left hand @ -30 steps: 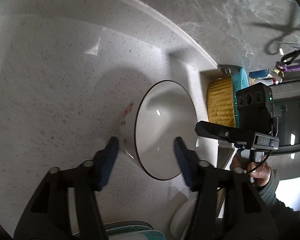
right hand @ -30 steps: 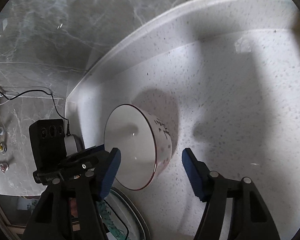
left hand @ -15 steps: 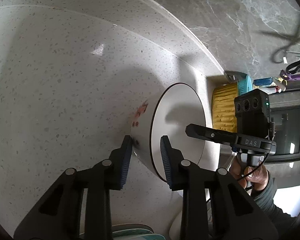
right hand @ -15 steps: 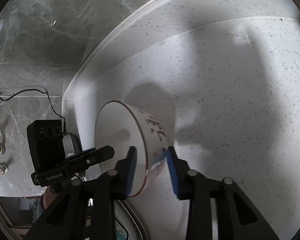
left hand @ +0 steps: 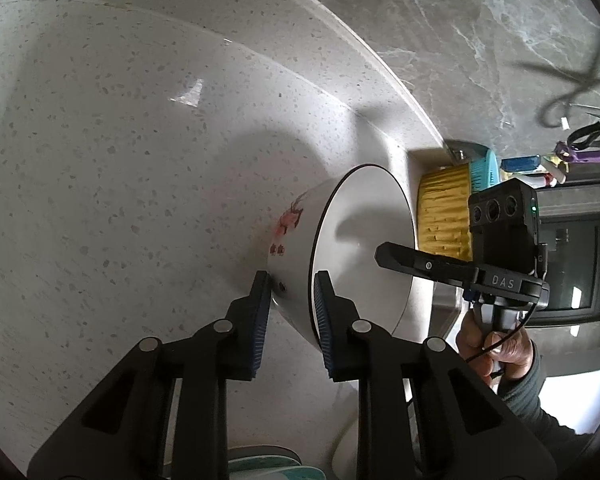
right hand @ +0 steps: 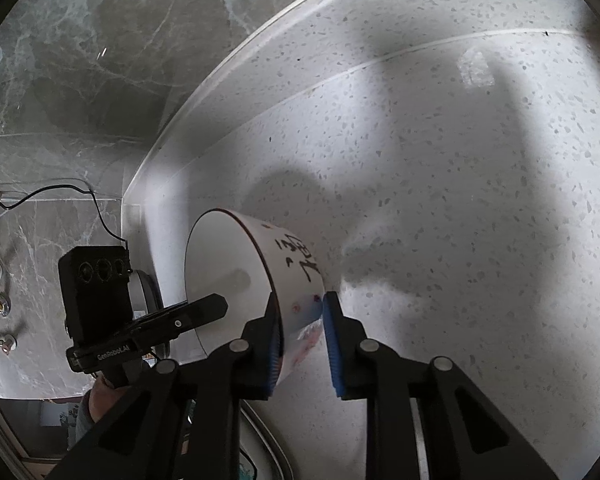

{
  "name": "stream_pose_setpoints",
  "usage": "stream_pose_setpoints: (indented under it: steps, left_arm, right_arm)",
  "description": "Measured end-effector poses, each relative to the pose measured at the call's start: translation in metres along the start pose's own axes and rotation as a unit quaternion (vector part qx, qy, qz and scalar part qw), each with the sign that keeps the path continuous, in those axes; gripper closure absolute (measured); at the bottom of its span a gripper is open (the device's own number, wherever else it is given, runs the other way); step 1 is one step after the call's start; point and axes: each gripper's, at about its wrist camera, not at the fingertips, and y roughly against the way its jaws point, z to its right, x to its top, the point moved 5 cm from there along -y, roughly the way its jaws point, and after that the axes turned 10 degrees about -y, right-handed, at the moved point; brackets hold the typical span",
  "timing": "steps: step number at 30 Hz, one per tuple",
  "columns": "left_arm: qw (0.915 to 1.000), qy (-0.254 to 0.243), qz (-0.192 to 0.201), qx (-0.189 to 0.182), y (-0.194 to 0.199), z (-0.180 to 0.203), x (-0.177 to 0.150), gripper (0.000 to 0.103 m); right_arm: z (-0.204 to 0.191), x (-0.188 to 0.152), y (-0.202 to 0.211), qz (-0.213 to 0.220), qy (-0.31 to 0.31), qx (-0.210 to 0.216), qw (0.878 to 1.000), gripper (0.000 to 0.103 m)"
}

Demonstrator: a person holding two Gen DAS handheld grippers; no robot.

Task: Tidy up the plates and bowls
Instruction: 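Lift the pink-floral bowl off the counter with the right gripper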

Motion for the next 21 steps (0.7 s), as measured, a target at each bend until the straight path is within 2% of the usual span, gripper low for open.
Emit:
stream_pose_setpoints:
  steps: [10, 21]
  left_arm:
    - [0.9998, -0.001, 0.010, -0.016, 0.015, 0.017, 0.003, 0.083]
    - [0.9997, -0.024, 0.004, -0.007, 0.025, 0.073, -0.023, 0.083]
  right_arm:
    - [-0.007, -0.006, 0.020, 0.006, -0.002, 0.009, 1.000, 0.080]
    - [-0.003, -0.042, 0.060, 0.022, 0.000, 0.015, 1.000, 0.079]
